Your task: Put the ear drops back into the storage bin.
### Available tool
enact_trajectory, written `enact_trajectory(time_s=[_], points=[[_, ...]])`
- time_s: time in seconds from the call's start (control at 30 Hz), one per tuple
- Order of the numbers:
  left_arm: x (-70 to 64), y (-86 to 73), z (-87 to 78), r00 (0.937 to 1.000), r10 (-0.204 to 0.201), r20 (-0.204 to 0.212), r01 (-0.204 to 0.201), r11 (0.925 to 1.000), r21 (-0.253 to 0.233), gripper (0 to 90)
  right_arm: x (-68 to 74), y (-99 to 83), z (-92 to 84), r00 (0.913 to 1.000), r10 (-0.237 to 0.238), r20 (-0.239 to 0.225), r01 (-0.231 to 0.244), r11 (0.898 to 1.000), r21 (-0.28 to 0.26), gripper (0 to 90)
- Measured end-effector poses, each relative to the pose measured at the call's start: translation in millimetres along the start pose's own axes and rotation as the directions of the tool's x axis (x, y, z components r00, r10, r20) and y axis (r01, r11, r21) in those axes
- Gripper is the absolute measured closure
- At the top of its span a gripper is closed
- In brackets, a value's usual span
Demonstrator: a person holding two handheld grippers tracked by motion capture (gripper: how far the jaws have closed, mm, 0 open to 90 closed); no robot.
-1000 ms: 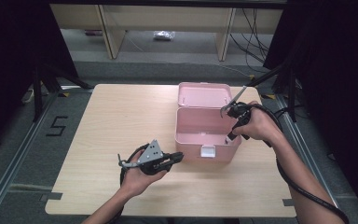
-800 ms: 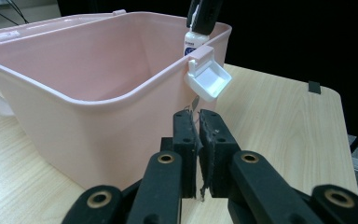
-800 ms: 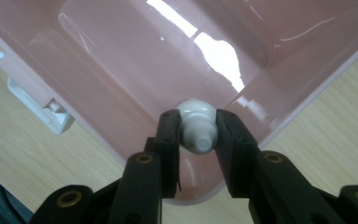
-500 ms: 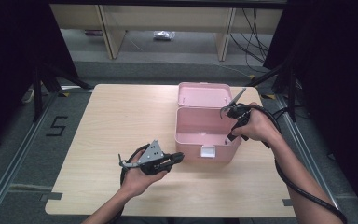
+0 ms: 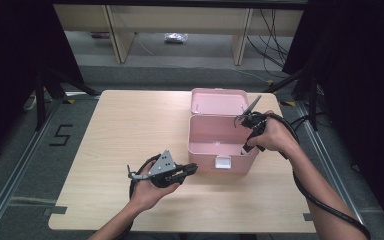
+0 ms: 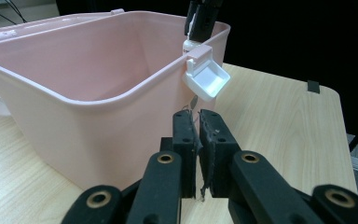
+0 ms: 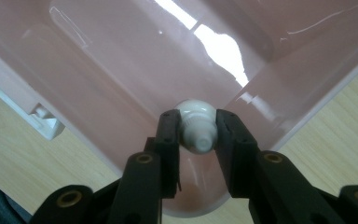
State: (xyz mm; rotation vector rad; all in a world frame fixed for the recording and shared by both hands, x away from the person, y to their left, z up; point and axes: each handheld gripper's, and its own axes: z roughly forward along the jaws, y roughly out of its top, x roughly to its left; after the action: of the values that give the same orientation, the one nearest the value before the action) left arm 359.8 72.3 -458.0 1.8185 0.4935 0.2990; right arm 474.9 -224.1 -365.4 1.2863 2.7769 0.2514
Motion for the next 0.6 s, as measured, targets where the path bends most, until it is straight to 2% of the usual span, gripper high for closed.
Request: enact_trajectory(time_s=[0.1, 0.17, 0.23, 0.3, 0.37, 0.43, 0.47, 0.57, 0.6], points=[[0.2, -0.2, -0.1, 1.0000, -0.001, 0.003, 0.001, 1.0000, 0.000, 84.6, -0.2, 1.0, 2.0, 1.0000, -0.007, 0.000, 0.007, 1.000, 0.006, 72.2], [0.1, -0.2, -0.3, 1.0000, -0.003, 0.003, 0.003, 1.0000, 0.002, 84.6, 1.9, 2.1, 2.4, 0.9998, 0.019, -0.007, -0.019, 1.000, 0.022, 72.1], [0.0, -0.3, -0.4, 1.0000, -0.005, 0.001, 0.005, 1.0000, 0.000, 84.5, 2.3, 2.9, 3.4, 0.9998, 0.019, -0.006, -0.019, 0.999, 0.033, 72.1], [0.2, -0.5, -0.5, 1.0000, -0.005, 0.000, 0.005, 1.0000, 0.000, 84.5, 1.0, 3.8, 4.8, 1.0000, -0.001, -0.002, 0.001, 1.000, 0.023, 72.1], [0.0, -0.7, -0.6, 1.0000, -0.006, -0.001, 0.006, 1.0000, -0.001, 84.5, 2.0, 4.6, 4.9, 0.9999, 0.011, 0.000, -0.011, 0.999, 0.030, 72.2], [0.0, -1.0, -0.6, 1.0000, -0.006, -0.001, 0.006, 1.0000, 0.000, 84.5, 0.5, 4.4, 6.9, 0.9999, -0.017, 0.002, 0.017, 1.000, 0.023, 72.1], [0.0, -1.1, -0.7, 1.0000, -0.008, -0.001, 0.008, 1.0000, 0.001, 84.5, 0.8, 4.7, 7.3, 0.9999, -0.016, 0.007, 0.015, 0.999, 0.030, 72.1], [0.4, -1.0, -1.0, 1.0000, -0.007, -0.002, 0.007, 1.0000, 0.001, 84.5, 1.4, 5.3, 8.6, 1.0000, -0.008, 0.003, 0.008, 0.999, 0.038, 72.1], [0.3, -0.8, -1.4, 1.0000, -0.005, -0.003, 0.006, 1.0000, 0.005, 84.5, 3.8, 6.1, 8.1, 0.9996, 0.028, -0.001, -0.028, 0.998, 0.051, 72.1]])
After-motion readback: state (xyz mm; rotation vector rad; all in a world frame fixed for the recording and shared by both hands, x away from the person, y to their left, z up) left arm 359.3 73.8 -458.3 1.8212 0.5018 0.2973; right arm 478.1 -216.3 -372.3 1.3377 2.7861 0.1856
